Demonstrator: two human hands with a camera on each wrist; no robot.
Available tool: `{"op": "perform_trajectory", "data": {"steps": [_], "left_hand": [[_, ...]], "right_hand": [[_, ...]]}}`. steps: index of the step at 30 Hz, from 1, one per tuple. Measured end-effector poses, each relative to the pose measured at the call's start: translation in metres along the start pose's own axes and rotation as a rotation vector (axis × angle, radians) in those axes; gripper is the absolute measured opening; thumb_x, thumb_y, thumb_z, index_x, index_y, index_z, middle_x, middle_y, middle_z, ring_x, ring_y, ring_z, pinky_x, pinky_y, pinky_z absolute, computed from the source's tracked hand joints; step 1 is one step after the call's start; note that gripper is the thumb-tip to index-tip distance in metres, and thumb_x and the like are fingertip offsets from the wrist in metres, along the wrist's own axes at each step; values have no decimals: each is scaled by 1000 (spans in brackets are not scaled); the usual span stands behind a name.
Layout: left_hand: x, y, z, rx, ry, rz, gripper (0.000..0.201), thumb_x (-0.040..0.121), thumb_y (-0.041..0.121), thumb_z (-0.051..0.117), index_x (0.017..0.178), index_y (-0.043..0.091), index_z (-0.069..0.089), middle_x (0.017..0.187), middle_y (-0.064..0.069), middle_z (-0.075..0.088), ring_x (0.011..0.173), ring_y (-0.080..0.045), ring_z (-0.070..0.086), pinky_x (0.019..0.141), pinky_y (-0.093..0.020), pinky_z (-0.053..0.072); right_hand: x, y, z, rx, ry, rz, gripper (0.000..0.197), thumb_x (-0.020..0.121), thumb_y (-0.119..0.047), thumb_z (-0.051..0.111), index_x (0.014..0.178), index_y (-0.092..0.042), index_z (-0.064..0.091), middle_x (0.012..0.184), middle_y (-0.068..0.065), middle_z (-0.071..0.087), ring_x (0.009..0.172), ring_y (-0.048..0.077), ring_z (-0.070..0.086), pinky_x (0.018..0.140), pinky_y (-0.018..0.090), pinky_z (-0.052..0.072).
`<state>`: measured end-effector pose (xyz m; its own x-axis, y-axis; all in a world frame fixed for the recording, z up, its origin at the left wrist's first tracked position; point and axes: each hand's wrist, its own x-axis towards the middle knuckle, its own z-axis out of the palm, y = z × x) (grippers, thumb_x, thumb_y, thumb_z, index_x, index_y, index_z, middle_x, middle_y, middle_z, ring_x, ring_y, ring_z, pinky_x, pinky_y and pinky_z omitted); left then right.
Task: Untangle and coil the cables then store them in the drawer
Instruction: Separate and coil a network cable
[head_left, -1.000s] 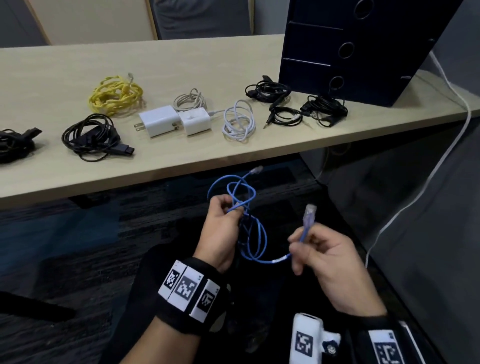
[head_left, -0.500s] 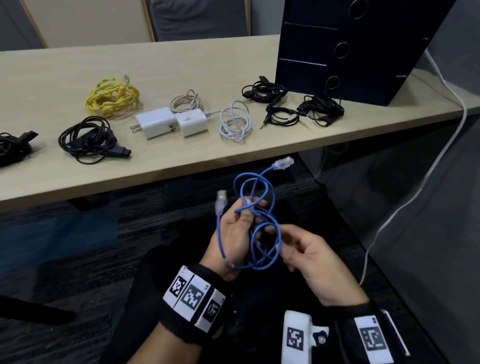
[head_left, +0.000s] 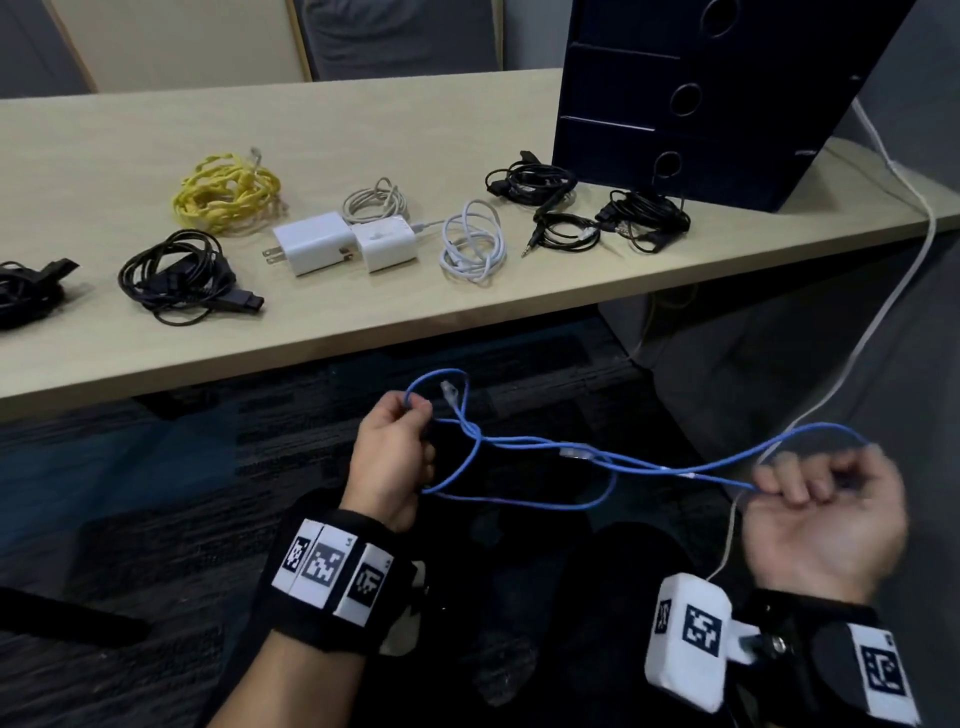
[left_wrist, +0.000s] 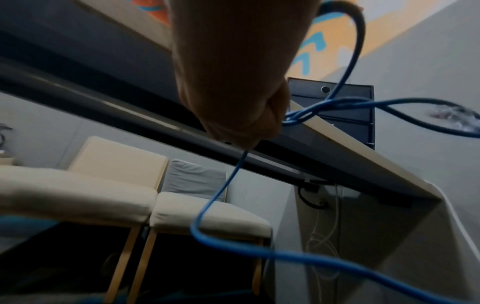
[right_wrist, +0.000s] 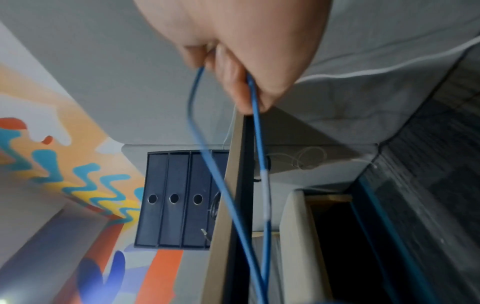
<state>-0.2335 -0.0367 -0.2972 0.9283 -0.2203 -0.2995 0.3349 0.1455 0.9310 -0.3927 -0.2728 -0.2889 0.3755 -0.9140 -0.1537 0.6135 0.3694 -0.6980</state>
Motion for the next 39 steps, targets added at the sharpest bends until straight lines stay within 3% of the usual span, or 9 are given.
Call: {"op": "perform_trajectory", "data": {"steps": [7, 11, 16, 20, 26, 30, 33, 36, 39], "left_hand": [[-13, 0, 28, 122, -136, 100, 34, 104, 21, 38, 71, 20, 44, 57, 9, 31, 45, -3, 25, 40, -17, 22], [-22, -5, 46, 201, -297, 194, 29, 100, 15, 48, 72, 21, 46, 57, 14, 44, 53, -1, 38, 48, -14, 32], [-32, -4, 54, 139, -437, 274, 15, 90, 0, 61, 95, 14, 59, 70, -1, 47, 60, -3, 44, 56, -11, 38], [-20, 2, 42, 68, -115, 361, 33, 84, -17, 56, 90, 15, 58, 62, 4, 36, 48, -3, 32, 45, -15, 32], [-11, 10, 37, -4, 103, 410, 27, 88, -14, 51, 85, 12, 54, 64, 1, 38, 41, -8, 40, 44, -20, 40], [-4, -7, 28, 335, -32, 293, 23, 86, -3, 60, 87, 20, 60, 76, 3, 57, 66, -10, 56, 68, -30, 48], [-11, -8, 26, 642, -126, 340, 29, 84, 12, 68, 109, 26, 63, 109, 6, 63, 105, -8, 58, 95, -21, 42], [-27, 1, 37, 394, -420, 390, 47, 84, 16, 66, 126, 32, 52, 127, 6, 58, 123, -2, 51, 102, -13, 36], [-29, -3, 42, 303, -621, 333, 46, 84, 17, 64, 128, 28, 53, 114, -2, 66, 109, -10, 61, 99, -27, 47]], "right_hand": [[-26, 33, 7, -1220, -826, -230, 15, 76, -34, 68, 65, -26, 63, 71, -9, 57, 70, 3, 55, 69, 16, 39], [-46, 54, 24, -1127, -1005, -6, 39, 77, -27, 77, 113, -29, 63, 106, -8, 68, 98, 0, 64, 88, 10, 44], [-53, 70, 40, -876, -771, 15, 19, 81, -15, 69, 99, -20, 64, 96, 3, 72, 90, 10, 68, 81, 17, 50], [-37, 59, 35, -845, -577, -200, 10, 84, -23, 65, 84, -19, 55, 81, 5, 57, 72, 5, 58, 71, 27, 51], [-43, 53, 42, -429, -401, 63, 11, 93, -18, 54, 84, -14, 61, 73, -1, 65, 74, 21, 69, 64, 33, 58], [-43, 51, 45, -521, -516, 76, 12, 93, -12, 54, 82, -8, 51, 70, 2, 67, 75, 19, 70, 70, 33, 60], [-46, 52, 46, -693, -644, 140, 25, 97, -8, 54, 73, -10, 47, 64, 3, 65, 79, 26, 71, 76, 40, 58], [-52, 54, 46, -817, -772, 106, 26, 97, -13, 57, 71, -13, 51, 60, 1, 60, 64, 19, 64, 65, 36, 53], [-53, 55, 48, -879, -786, 3, 17, 95, -16, 58, 78, -20, 60, 56, 0, 53, 49, 8, 43, 49, 22, 34]]}}
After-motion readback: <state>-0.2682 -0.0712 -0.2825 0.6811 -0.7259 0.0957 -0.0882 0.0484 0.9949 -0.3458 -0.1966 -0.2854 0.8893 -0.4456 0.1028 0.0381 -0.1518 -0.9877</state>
